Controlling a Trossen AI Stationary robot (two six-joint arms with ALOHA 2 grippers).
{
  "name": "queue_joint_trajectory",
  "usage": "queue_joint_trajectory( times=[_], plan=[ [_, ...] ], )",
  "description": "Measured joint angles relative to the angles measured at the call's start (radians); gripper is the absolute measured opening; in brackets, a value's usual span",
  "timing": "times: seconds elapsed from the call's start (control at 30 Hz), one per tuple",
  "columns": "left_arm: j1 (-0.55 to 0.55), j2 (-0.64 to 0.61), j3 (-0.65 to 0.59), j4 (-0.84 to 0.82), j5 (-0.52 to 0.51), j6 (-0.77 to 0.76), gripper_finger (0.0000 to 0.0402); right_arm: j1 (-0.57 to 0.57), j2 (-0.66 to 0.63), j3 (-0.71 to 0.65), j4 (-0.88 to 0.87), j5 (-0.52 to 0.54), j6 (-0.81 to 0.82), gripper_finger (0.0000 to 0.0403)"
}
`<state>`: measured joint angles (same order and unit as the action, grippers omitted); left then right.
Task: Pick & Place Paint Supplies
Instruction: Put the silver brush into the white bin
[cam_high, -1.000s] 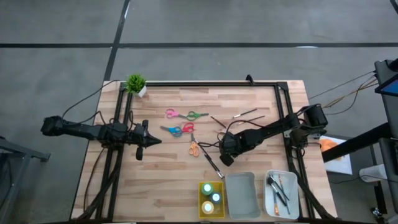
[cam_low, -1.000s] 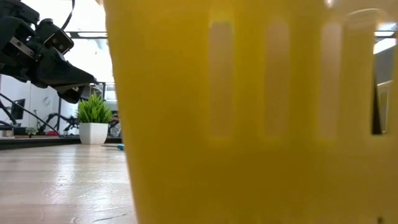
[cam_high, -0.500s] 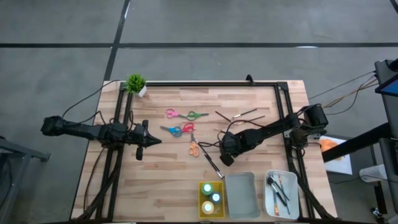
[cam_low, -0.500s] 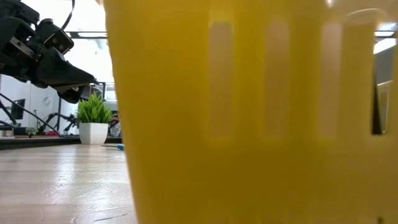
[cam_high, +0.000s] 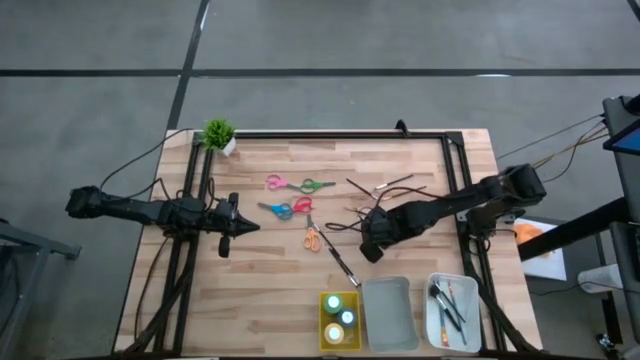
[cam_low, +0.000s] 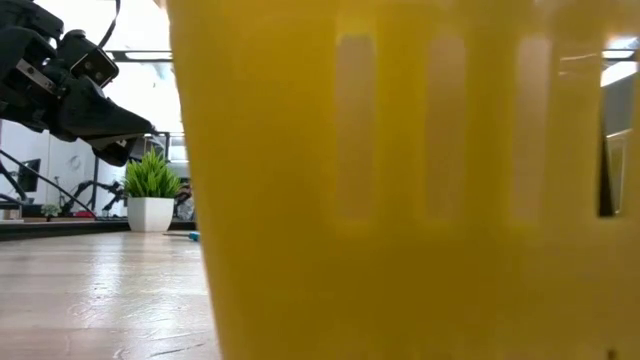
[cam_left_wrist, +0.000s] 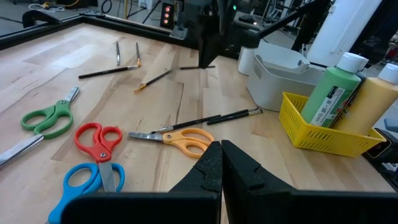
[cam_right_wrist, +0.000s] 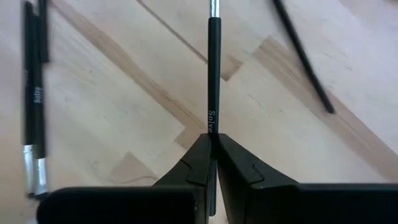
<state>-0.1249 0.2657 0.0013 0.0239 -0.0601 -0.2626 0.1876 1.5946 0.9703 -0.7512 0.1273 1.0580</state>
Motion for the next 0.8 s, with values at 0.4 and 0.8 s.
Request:
queue_joint_trajectory(
  times=[0.4, 0.8],
  plan=[
    [0.000, 0.000, 0.000, 0.000, 0.000, 0.000, 0.0000, 0.163, -0.285, 0.001, -0.144, -0.012, 0.312, 0.0015],
    [0.000, 0.000, 0.000, 0.000, 0.000, 0.000, 0.0000, 0.518, -0.374, 0.010, -0.195, -0.034, 0.905, 0.0015]
  ],
)
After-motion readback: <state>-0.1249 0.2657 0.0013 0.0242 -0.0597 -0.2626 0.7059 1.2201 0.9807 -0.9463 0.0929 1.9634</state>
